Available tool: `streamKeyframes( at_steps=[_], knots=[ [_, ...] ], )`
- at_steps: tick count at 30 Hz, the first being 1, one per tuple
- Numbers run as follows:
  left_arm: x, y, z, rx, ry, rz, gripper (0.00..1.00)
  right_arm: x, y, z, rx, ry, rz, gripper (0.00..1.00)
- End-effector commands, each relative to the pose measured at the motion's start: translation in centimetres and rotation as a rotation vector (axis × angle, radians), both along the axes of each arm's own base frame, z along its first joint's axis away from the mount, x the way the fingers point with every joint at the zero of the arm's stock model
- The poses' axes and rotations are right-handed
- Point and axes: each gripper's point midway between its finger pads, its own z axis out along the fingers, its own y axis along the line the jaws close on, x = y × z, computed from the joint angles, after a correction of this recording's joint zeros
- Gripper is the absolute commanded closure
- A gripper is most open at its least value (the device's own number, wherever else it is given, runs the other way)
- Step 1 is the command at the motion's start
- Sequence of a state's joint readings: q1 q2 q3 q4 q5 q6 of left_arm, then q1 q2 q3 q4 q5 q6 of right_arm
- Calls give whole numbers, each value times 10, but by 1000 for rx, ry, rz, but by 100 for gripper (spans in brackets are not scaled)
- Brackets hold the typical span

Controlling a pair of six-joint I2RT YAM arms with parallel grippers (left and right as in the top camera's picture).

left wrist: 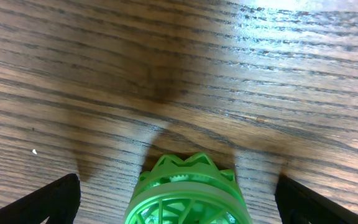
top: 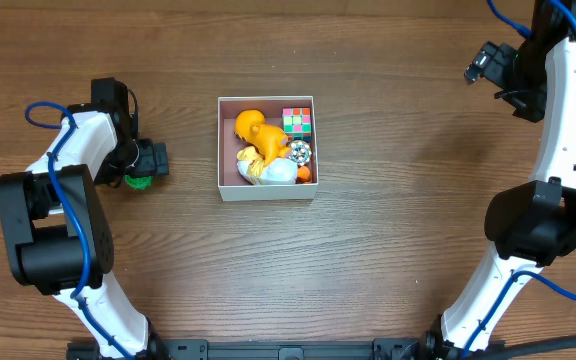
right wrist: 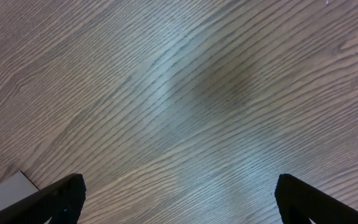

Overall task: Pack container
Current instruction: 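Lower the left gripper over the green cap and close on it, then lift the green cap and carry it right over the box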

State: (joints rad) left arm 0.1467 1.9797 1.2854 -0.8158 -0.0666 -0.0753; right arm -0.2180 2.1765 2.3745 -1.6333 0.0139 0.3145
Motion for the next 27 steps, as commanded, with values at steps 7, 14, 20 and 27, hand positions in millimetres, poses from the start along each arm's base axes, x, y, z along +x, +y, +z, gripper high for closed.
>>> streamKeyframes(
  at_steps=[7, 14, 20, 27],
  knots=[
    [-7, -9, -16, -65, 43, 14, 5, 1, 0, 3, 0, -11, -7, 0],
    [-7, -9, -16, -64, 44, 13, 9, 1, 0, 3, 1, -11, -7, 0],
    [-6, -9, -16, -63, 40, 13, 25, 1, 0, 3, 0, -11, -7, 0],
    [-6, -9, -16, -63, 41, 13, 42, 1, 0, 3, 0, -11, -7, 0]
  ],
)
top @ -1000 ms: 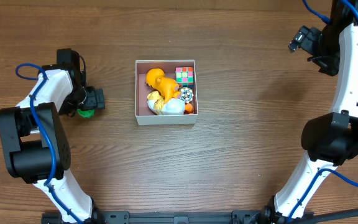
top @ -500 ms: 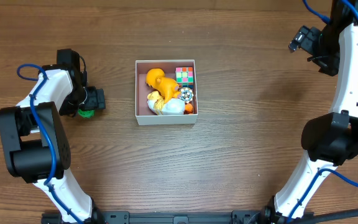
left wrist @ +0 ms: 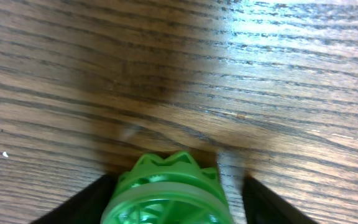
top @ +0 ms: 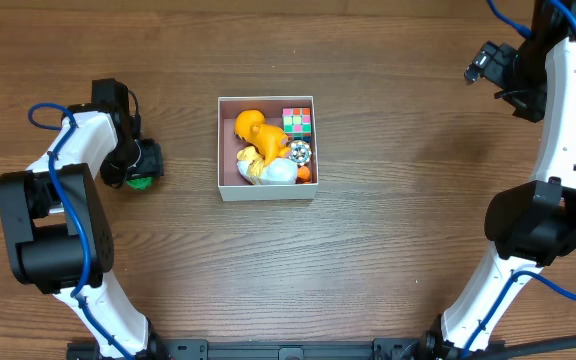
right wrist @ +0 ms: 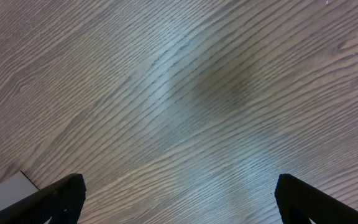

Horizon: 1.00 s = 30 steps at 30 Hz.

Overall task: Pack container
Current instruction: 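Lift the green cap and carry it right over the box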

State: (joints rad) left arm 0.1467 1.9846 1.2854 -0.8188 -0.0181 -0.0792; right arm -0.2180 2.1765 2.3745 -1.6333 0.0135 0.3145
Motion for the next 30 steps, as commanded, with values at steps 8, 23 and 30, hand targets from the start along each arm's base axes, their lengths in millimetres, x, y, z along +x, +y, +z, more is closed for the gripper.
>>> streamKeyframes(
  at_steps=[8, 23, 30],
  knots=[
    [-6, -1, -12, -14, 43, 11, 51, 1, 0, 3, 0, -11, -7, 0],
    [72, -33, 115, -84, -147, -100, 48, 1, 0, 3, 0, -11, -7, 0],
    [87, -109, 154, -113, -227, -272, 48, 1, 0, 3, 0, -11, -7, 0]
  ],
)
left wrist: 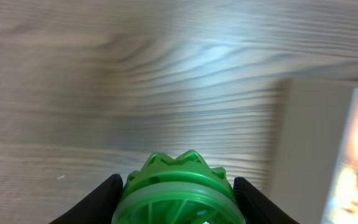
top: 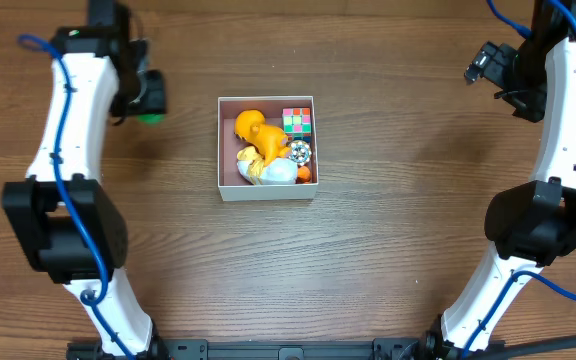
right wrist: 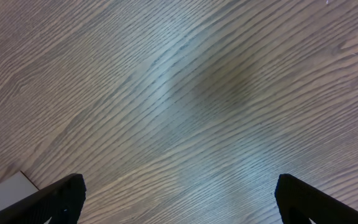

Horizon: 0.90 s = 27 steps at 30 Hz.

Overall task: Pack container
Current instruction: 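Lift the green cap and carry it right over the box, then lower the green cap into the box and open the left gripper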

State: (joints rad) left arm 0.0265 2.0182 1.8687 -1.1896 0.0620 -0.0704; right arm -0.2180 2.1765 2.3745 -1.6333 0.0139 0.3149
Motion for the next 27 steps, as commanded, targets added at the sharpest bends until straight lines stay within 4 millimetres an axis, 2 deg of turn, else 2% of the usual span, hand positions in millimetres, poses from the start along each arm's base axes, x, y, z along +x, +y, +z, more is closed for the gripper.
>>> streamKeyframes(
  at_steps=[1, 4, 9, 11, 13, 20, 27],
  knots=[
    [5, -68, 18, -42, -47, -167, 47, 1, 0, 3, 0, -11, -7, 0],
    [-1, -108, 17, -29, -51, -258, 46, 1, 0, 3, 0, -11, -7, 0],
    [-8, -148, 16, 22, -74, -353, 46, 1, 0, 3, 0, -11, -7, 0],
    [-11, -156, 14, 38, -76, -375, 45, 1, 0, 3, 0, -11, -7, 0],
    [-16, -162, 9, 38, -61, -386, 45, 1, 0, 3, 0, -11, -7, 0],
    [-28, -157, -8, 43, 0, -372, 44, 1, 0, 3, 0, -11, -7, 0],
    [-37, -155, -11, 46, 37, -375, 42, 1, 0, 3, 0, -11, -7, 0]
  ],
)
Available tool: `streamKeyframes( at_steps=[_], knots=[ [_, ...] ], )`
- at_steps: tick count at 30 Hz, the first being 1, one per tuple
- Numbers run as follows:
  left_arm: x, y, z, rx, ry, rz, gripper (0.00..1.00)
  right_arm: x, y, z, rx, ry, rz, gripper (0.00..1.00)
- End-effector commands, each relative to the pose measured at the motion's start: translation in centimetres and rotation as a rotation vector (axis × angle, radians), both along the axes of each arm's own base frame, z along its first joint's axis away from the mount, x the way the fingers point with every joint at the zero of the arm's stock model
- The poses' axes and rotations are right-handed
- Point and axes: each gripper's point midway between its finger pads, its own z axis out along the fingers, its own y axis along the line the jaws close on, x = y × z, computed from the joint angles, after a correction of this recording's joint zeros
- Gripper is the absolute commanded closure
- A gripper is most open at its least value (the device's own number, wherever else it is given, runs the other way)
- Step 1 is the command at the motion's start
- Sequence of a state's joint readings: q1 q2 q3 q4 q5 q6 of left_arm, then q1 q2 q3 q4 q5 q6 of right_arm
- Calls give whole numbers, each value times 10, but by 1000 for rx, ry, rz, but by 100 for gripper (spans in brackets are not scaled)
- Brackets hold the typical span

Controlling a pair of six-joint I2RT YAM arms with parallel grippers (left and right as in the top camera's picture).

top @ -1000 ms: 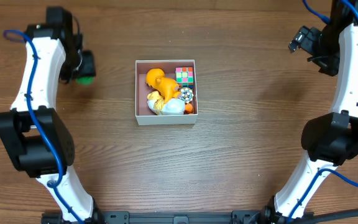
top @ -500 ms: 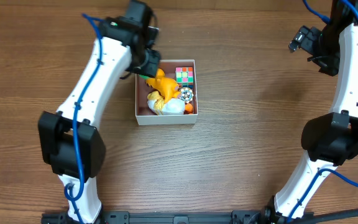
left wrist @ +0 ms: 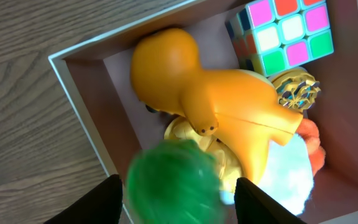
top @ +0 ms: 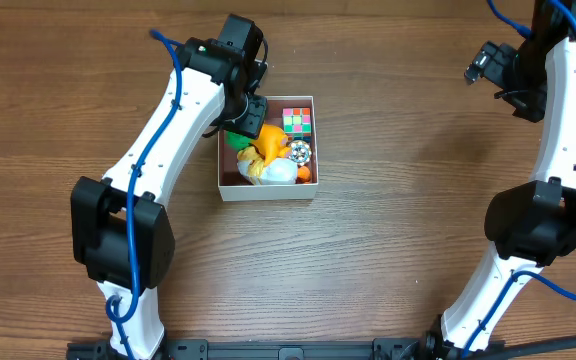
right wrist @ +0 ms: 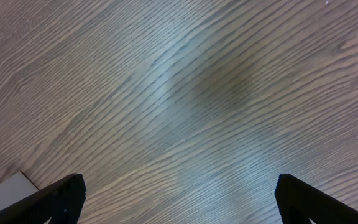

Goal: Pack container

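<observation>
A white box [top: 219,150] sits mid-table, holding an orange figure [left wrist: 216,93], a colour cube [left wrist: 284,34], a patterned ball [left wrist: 296,90] and a white soft item [left wrist: 284,168]. My left gripper [left wrist: 178,199] hangs over the box's left side, shut on a green gear-like toy [left wrist: 174,180], which shows blurred between the fingers. From overhead only a sliver of the green toy [top: 235,141] peeks out under the left gripper [top: 243,122]. At the far right, my right gripper [right wrist: 179,199] stands open over bare wood.
The box wall [left wrist: 79,118] lies just left of the green toy. The right arm [top: 558,120] runs along the table's right side. The left arm [top: 158,140] stretches diagonally from the lower left toward the box.
My left gripper has moved with the green toy from the table's far left rear to above the box's left part. The right arm has not moved.
The left gripper stood open around the green toy on the table at the left. It then was shut on the toy there. Afterwards it held the toy lifted near the rear left, and now holds it over the box. The right gripper stayed open and still.
</observation>
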State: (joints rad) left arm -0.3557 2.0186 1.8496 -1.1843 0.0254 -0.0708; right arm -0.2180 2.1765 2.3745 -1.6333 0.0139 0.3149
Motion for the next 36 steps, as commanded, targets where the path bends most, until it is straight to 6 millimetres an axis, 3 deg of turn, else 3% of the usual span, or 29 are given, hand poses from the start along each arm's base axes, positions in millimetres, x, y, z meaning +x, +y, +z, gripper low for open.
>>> streamKeyframes(
  at_steps=[1, 9, 15, 17, 19, 24, 27, 31, 36],
  knots=[
    [-7, 4, -6, 16, 37, -1, 42, 1, 0, 3, 0, -11, -7, 0],
    [-12, 6, -7, 24, 56, -1, 37, 1, 0, 3, 0, -11, -7, 0],
    [-5, 4, -2, 14, 25, 1, 6, 1, 0, 3, 0, -11, -7, 0],
    [1, 3, 7, 7, -4, 1, 1, 1, 0, 3, 0, -11, -7, 0],
    [8, 0, 24, -9, -49, 2, 0, 1, 0, 3, 0, -11, -7, 0],
    [29, -5, 89, -58, -216, 6, 0, 1, 0, 3, 0, -11, -7, 0],
    [32, -3, 122, -68, -289, 13, 0, 1, 0, 3, 0, -11, -7, 0],
    [22, 1, 147, -78, -320, 14, 0, 1, 0, 3, 0, -11, -7, 0],
    [-4, 29, 169, 12, -337, 69, 0, 1, 0, 3, 0, -11, -7, 0]
  ],
)
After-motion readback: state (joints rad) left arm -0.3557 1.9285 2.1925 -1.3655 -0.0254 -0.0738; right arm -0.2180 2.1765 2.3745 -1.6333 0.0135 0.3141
